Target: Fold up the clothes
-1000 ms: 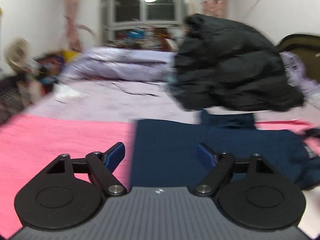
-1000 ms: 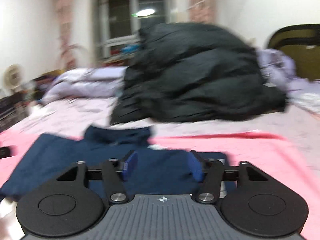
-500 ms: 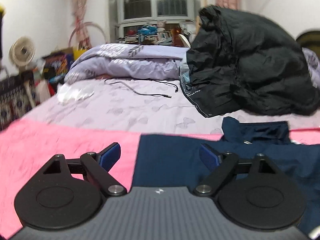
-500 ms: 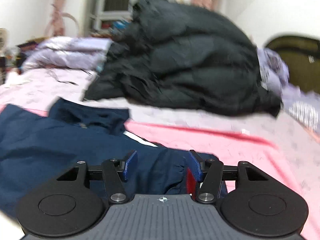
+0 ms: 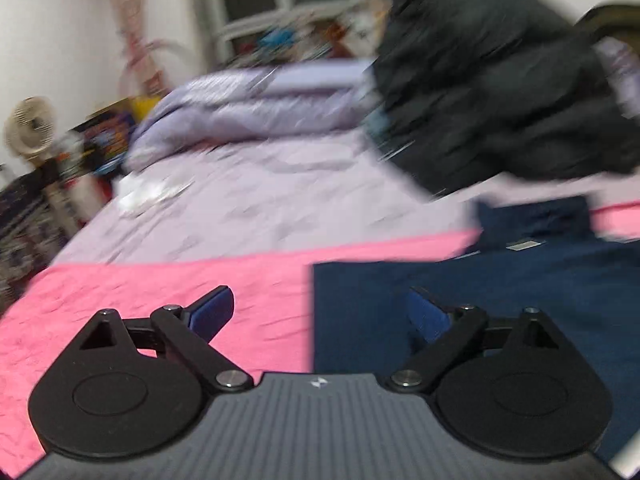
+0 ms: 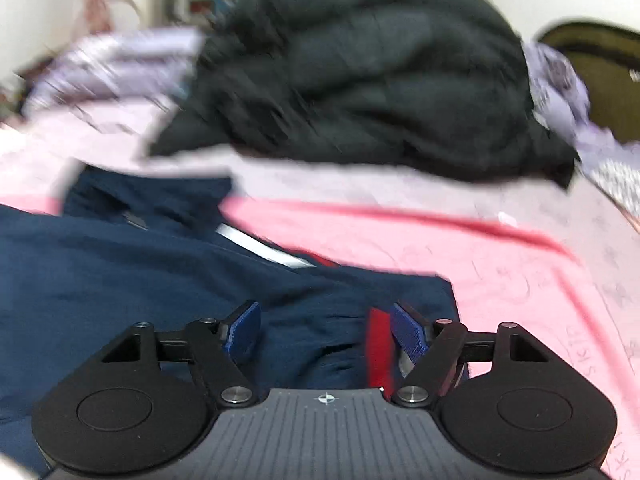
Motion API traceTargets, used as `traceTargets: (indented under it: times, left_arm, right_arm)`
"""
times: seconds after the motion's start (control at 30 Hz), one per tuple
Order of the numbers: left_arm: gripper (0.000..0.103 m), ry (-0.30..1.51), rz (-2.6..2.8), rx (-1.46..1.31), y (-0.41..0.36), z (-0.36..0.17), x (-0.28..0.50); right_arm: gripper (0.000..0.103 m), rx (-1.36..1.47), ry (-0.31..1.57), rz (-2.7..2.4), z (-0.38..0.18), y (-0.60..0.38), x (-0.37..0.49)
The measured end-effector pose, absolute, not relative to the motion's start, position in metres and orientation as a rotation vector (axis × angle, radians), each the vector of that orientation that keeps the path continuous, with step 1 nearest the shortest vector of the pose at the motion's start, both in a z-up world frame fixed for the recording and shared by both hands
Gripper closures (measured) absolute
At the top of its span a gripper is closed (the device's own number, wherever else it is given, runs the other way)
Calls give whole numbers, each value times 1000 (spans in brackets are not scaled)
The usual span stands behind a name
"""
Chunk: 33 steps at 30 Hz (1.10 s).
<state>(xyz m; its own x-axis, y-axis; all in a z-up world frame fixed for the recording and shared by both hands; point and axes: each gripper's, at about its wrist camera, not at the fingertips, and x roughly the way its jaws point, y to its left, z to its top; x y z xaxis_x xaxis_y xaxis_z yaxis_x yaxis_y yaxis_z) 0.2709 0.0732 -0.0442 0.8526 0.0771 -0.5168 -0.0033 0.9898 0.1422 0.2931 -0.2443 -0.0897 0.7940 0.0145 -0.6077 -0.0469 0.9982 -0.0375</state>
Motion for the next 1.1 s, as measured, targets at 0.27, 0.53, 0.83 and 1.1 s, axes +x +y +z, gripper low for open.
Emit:
traceTargets:
  times: [0.27,0.53,0.83,1.1]
  left_arm:
    - [5,697,54,293,43,-88,228]
    - [0,769,253,82,135,-96,217]
    - [7,656,0,139,90,-38,126]
    - [5,838,-123,-21,34,-80,36]
  right_arm:
    - [29,-311,610,293,-93,-142,232]
    - [16,-160,712,74,-104,-263,218]
    - [17,-108,674,79,-68,-278,124]
    - [8,-87,764,191,-91,-219,27]
